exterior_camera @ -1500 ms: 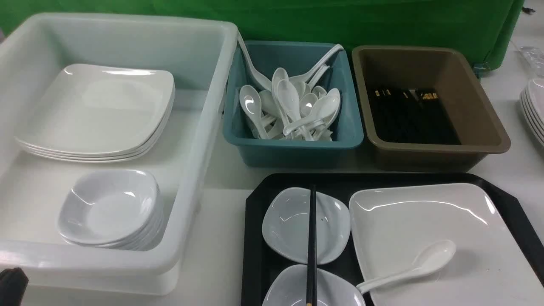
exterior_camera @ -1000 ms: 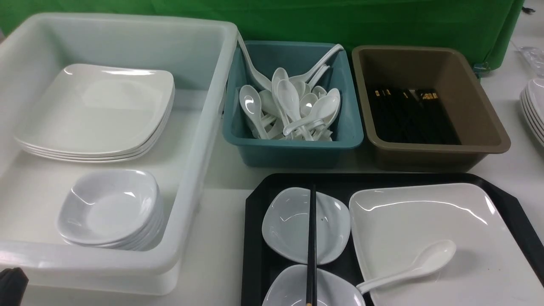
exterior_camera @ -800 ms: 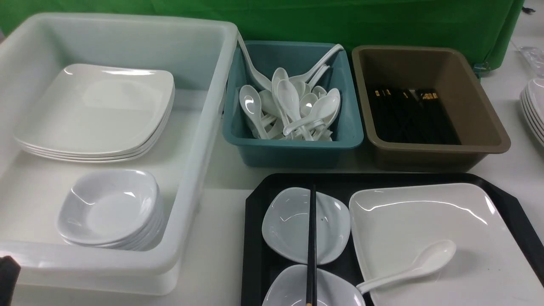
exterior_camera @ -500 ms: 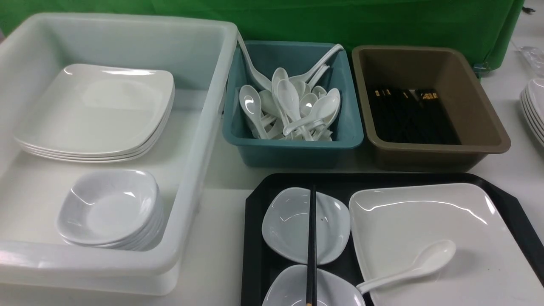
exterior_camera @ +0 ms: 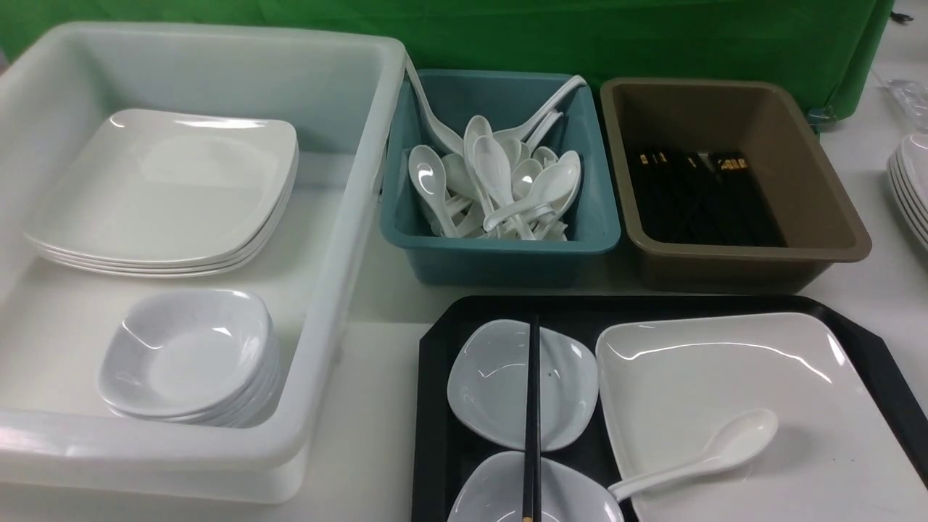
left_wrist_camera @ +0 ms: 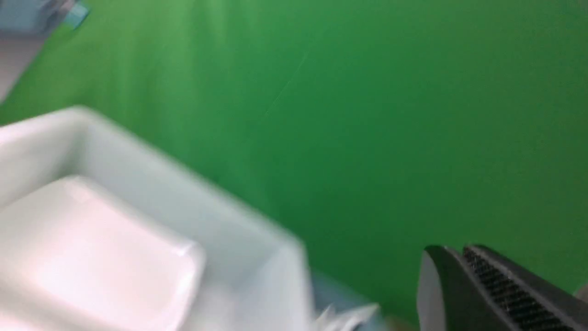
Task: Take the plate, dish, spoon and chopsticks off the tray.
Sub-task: Use the right arm to grab a pair of chopsticks from the plate
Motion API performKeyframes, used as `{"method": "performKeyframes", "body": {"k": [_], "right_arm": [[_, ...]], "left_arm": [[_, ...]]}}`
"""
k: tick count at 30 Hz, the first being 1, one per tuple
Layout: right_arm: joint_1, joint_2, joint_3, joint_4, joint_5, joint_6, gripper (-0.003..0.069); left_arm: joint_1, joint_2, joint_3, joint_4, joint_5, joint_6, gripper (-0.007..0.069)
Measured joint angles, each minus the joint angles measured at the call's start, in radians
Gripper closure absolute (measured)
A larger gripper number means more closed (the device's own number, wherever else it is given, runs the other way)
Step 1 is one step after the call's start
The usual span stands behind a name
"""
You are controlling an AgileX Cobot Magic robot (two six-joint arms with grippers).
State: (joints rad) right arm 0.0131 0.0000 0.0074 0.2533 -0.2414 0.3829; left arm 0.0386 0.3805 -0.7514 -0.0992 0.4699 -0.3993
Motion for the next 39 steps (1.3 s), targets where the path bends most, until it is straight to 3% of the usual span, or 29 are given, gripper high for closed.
{"method": "performKeyframes", "body": {"k": [3,4,5,6,9,10,11,13,16,18,23,25,31,39], "right_arm": [[0.001,0.000,0.000,0.001,-0.032,0.004,0.0417],[0.009,0.000,-0.016,0.001,0.003,0.005,0.0432],[0.011,0.000,-0.026,0.001,0.025,0.005,0.0436],[0.033,0.000,-0.088,0.001,0.144,-0.009,0.0493],[0.086,0.045,-0.255,0.000,0.411,-0.107,0.0610],[0.091,0.057,-0.267,0.000,0.429,-0.121,0.0617],[0.131,0.138,-0.380,0.000,0.595,-0.186,0.0632],[0.154,0.188,-0.440,0.000,0.682,-0.215,0.0636],[0.209,0.358,-0.558,-0.001,0.876,-0.299,0.0637],[0.234,0.460,-0.609,-0.001,0.955,-0.341,0.0637],[0.264,0.598,-0.632,-0.002,1.019,-0.383,0.0637],[0.266,0.616,-0.633,-0.002,1.021,-0.383,0.0637],[0.267,0.622,-0.633,-0.004,1.019,-0.383,0.0637],[0.267,0.627,-0.637,-0.004,1.010,-0.389,0.0630]], "left_arm": [[-0.001,0.179,-0.143,-0.096,0.290,0.223,0.0607],[-0.001,0.283,-0.204,-0.160,0.426,0.302,0.0607],[-0.001,0.283,-0.210,-0.160,0.439,0.312,0.0607],[-0.001,0.366,-0.236,-0.205,0.512,0.362,0.0607],[-0.003,0.532,-0.249,-0.258,0.567,0.426,0.0615],[-0.004,0.542,-0.249,-0.263,0.567,0.430,0.0617],[-0.025,0.613,-0.249,-0.297,0.564,0.461,0.0621],[-0.055,0.649,-0.249,-0.315,0.555,0.474,0.0622],[-0.200,0.710,-0.250,-0.296,0.486,0.452,0.0624],[-0.350,0.751,-0.254,-0.210,0.437,0.360,0.0624],[-0.640,0.907,-0.325,0.034,0.430,0.127,0.0624],[-0.705,0.971,-0.370,0.077,0.440,0.090,0.0624],[-0.810,1.216,-0.563,0.099,0.469,0.070,0.0622],[-0.816,1.402,-0.729,0.124,0.572,0.135,0.0552]]}}
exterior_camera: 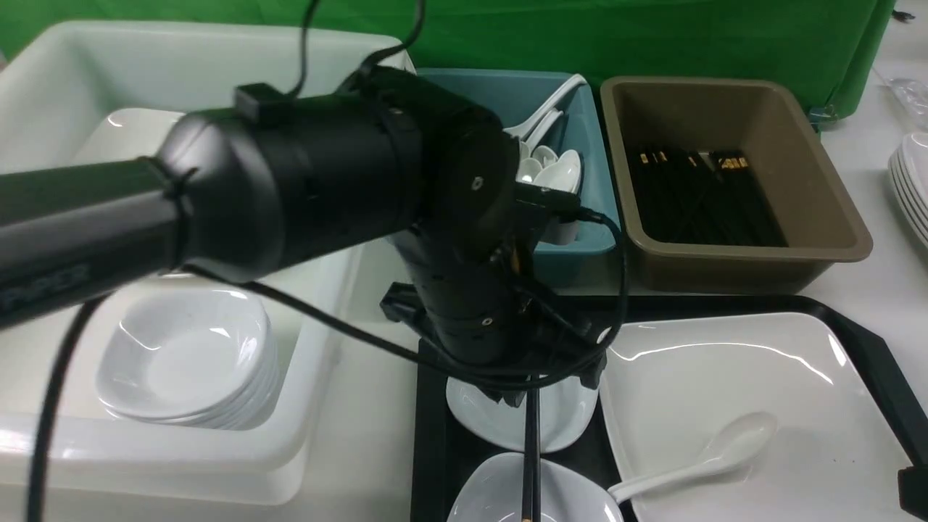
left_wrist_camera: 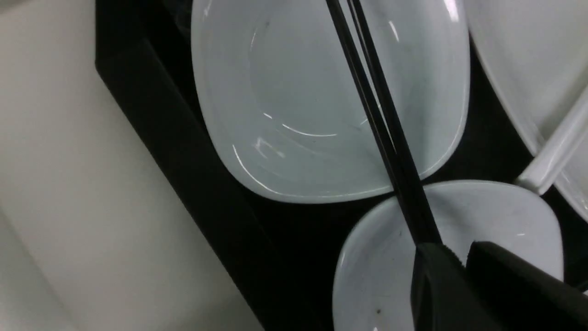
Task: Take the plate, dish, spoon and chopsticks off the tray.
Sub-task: Use the right arm to grab a pair of chopsticks from the plate
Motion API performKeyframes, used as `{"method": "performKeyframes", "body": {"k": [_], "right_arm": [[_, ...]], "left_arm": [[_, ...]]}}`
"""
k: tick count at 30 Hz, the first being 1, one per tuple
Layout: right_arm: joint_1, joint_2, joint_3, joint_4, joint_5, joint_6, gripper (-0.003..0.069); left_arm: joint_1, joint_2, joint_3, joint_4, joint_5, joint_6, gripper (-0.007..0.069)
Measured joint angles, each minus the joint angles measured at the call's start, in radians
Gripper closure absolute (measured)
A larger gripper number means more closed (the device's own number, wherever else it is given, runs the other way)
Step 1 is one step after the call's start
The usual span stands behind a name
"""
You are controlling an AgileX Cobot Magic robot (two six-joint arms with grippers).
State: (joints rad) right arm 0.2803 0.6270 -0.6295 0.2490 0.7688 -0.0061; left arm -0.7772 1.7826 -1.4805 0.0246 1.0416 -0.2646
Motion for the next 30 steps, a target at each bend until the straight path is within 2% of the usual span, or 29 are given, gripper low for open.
{"method": "performKeyframes", "body": {"k": [5,11,14,16,18,19,22,25,30], "right_arm": [[0.000,0.096,-0.070,0.018,0.018,-0.039,0.0625],[0.035,0.389,-0.202,0.112,0.028,-0.136,0.0591],[0.118,0.578,-0.278,0.115,-0.003,-0.139,0.0524],[0.166,0.649,-0.313,0.107,-0.033,-0.134,0.0477],[0.241,0.787,-0.404,0.065,-0.088,-0.105,0.0375],[0.252,0.810,-0.420,0.055,-0.094,-0.095,0.0345],[0.314,1.008,-0.559,-0.013,-0.121,-0.020,0.0195],[0.337,1.140,-0.639,-0.031,-0.125,0.006,0.0144],[0.361,1.264,-0.700,-0.035,-0.140,0.051,0.0153]], "left_arm": [[0.035,-0.013,-0.052,0.033,0.040,0.009,0.0543],[0.240,-0.160,0.026,0.035,0.072,0.012,0.0543],[0.340,-0.275,0.146,0.035,0.032,0.012,0.0542],[0.367,-0.324,0.190,0.035,0.014,0.012,0.0542],[0.409,-0.434,0.311,0.031,-0.026,0.012,0.0542],[0.412,-0.448,0.325,0.030,-0.028,0.012,0.0542],[0.424,-0.545,0.415,0.030,-0.035,0.012,0.0542],[0.424,-0.616,0.462,0.029,-0.037,0.012,0.0542],[0.425,-0.695,0.479,0.032,-0.043,0.012,0.0542]]}}
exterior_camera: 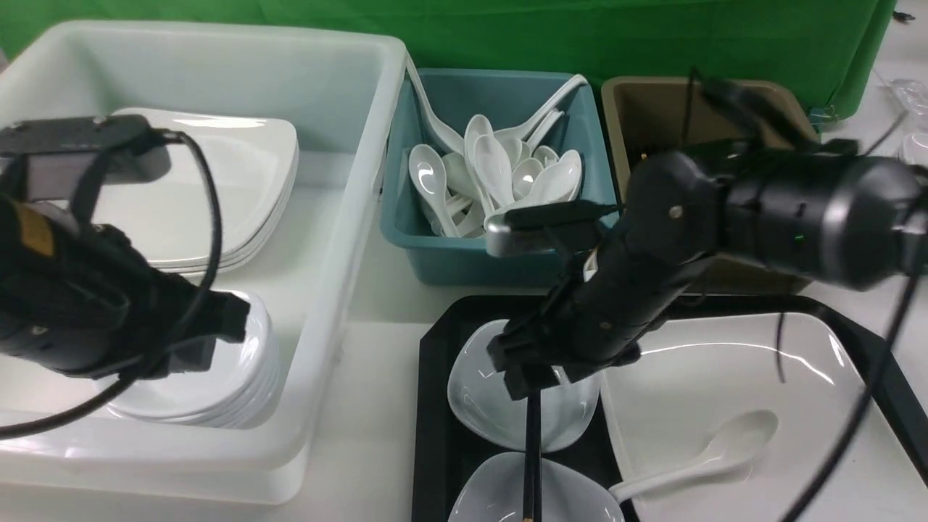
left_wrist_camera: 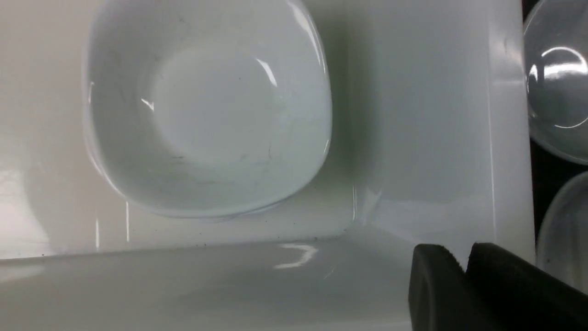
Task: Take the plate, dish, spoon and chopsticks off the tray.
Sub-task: Use the right arm to grab a pair of chopsticks from the plate, then use the right arm to put the chopsticks into the small storage box on the right
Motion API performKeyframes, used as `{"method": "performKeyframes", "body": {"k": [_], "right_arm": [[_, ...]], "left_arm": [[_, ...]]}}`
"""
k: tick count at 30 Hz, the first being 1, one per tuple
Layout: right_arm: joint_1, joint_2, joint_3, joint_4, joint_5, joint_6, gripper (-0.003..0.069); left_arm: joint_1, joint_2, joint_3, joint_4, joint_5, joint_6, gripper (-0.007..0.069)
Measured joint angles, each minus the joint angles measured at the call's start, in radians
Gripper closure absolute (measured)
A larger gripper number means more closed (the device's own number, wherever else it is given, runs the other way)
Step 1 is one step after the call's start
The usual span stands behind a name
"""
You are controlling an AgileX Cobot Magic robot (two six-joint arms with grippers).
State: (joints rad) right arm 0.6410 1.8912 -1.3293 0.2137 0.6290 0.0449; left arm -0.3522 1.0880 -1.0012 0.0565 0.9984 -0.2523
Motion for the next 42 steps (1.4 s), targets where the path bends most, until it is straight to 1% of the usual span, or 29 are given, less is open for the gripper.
{"method": "performKeyframes", "body": {"k": [6,9,11,13,14,15,16,18,25,31,34,36,38,41,42], "right_arm": [[0.012,0.052,-0.005,0.010,-0.038,0.003,0.0158],[0.013,0.073,-0.009,0.022,-0.043,0.003,0.0175],[0.014,0.082,-0.011,0.029,-0.044,0.003,0.0267],[0.015,0.082,-0.012,0.032,-0.044,0.003,0.0387],[0.016,0.082,-0.012,0.034,-0.044,0.005,0.0477],[0.018,0.082,-0.013,0.034,-0.046,0.008,0.0543],[0.019,0.082,-0.013,0.033,-0.046,0.014,0.0582],[0.020,0.082,-0.013,0.036,-0.047,0.025,0.0605],[0.020,0.069,-0.013,0.036,-0.047,0.029,0.0606],[0.016,-0.057,-0.013,0.035,-0.023,0.011,0.0606],[-0.020,-0.138,-0.038,0.041,0.018,0.001,0.0607],[-0.111,-0.168,-0.128,0.053,0.083,-0.020,0.0608],[-0.163,-0.162,-0.176,0.061,0.107,-0.038,0.0608],[-0.287,-0.112,-0.306,0.098,0.143,-0.073,0.0608],[-0.310,-0.097,-0.346,0.106,0.145,-0.078,0.0608]], "left_arm": [[0.000,-0.022,0.000,0.010,-0.008,0.000,0.0542],[0.000,-0.022,0.000,0.013,-0.008,0.000,0.0542],[0.000,-0.022,0.000,0.016,-0.008,0.000,0.0542],[0.000,-0.022,0.000,0.017,-0.008,0.000,0.0542],[0.000,-0.022,0.000,0.017,-0.008,0.000,0.0542],[0.000,-0.022,0.000,0.017,-0.009,0.000,0.0542],[0.000,-0.022,0.000,0.017,-0.009,0.000,0.0542],[0.000,-0.022,0.000,0.017,-0.011,0.000,0.0542],[0.000,-0.022,0.000,0.017,-0.011,0.000,0.0541],[0.000,-0.022,0.000,0.017,-0.011,0.000,0.0540],[0.000,-0.022,0.000,0.017,-0.015,0.000,0.0540],[0.000,-0.022,0.000,0.017,-0.023,0.000,0.0540],[0.000,-0.022,0.000,0.017,-0.026,0.000,0.0540],[0.000,-0.022,0.000,0.017,-0.026,0.000,0.0540],[0.000,-0.022,0.000,0.017,-0.026,0.000,0.0540]]}}
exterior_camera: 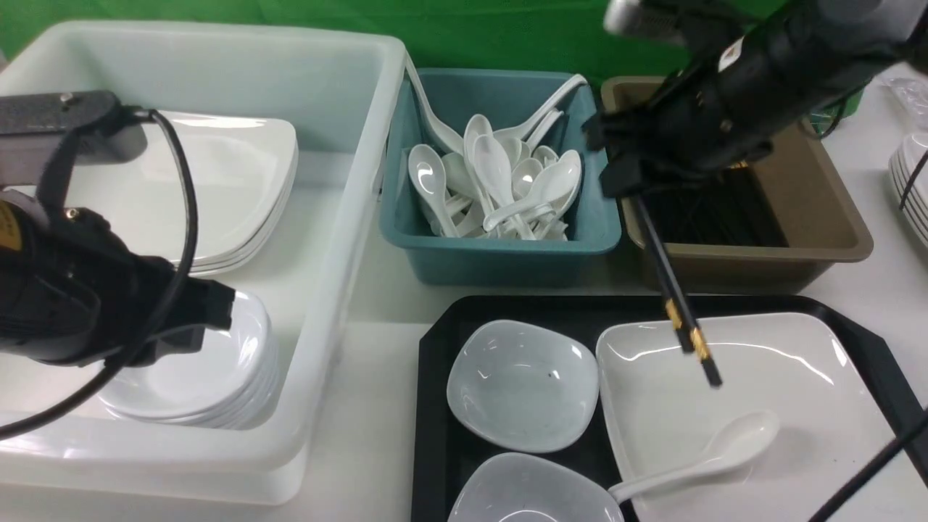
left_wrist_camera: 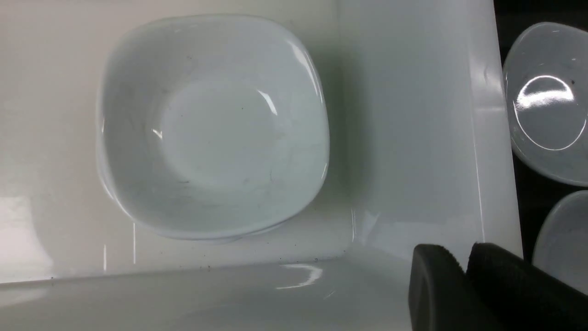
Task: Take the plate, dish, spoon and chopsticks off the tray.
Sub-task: Use the right arm to put the chopsticks into the small storage box on the right
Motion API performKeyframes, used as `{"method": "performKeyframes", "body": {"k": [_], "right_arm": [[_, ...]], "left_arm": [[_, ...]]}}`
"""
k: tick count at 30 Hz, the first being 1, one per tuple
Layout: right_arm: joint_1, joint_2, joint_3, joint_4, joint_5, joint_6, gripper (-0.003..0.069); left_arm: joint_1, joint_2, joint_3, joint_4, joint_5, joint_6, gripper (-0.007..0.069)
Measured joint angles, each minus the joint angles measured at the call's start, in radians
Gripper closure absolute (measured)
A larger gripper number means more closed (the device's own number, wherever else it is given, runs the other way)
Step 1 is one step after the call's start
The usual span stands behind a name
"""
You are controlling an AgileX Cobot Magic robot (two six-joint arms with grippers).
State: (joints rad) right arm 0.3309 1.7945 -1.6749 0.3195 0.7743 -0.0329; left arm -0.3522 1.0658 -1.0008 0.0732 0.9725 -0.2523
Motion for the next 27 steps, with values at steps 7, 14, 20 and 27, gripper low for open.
{"method": "performKeyframes", "body": {"k": [7,14,20,27], "right_arm": [[-0.196,0.227,-0.332,0.030,-0.058,-0.010,0.0608],[-0.257,0.419,-0.442,0.027,-0.292,-0.021,0.0608],[-0.257,0.497,-0.442,0.026,-0.406,-0.061,0.0550],[-0.257,0.507,-0.443,0.013,-0.163,-0.063,0.0348]], "left_arm": [[0.000,0.000,0.000,-0.017,0.012,0.000,0.0539],[0.000,0.000,0.000,-0.018,0.015,0.000,0.0539],[0.000,0.000,0.000,-0.018,0.016,0.000,0.0539],[0.000,0.000,0.000,-0.018,0.018,0.000,0.0539]]}}
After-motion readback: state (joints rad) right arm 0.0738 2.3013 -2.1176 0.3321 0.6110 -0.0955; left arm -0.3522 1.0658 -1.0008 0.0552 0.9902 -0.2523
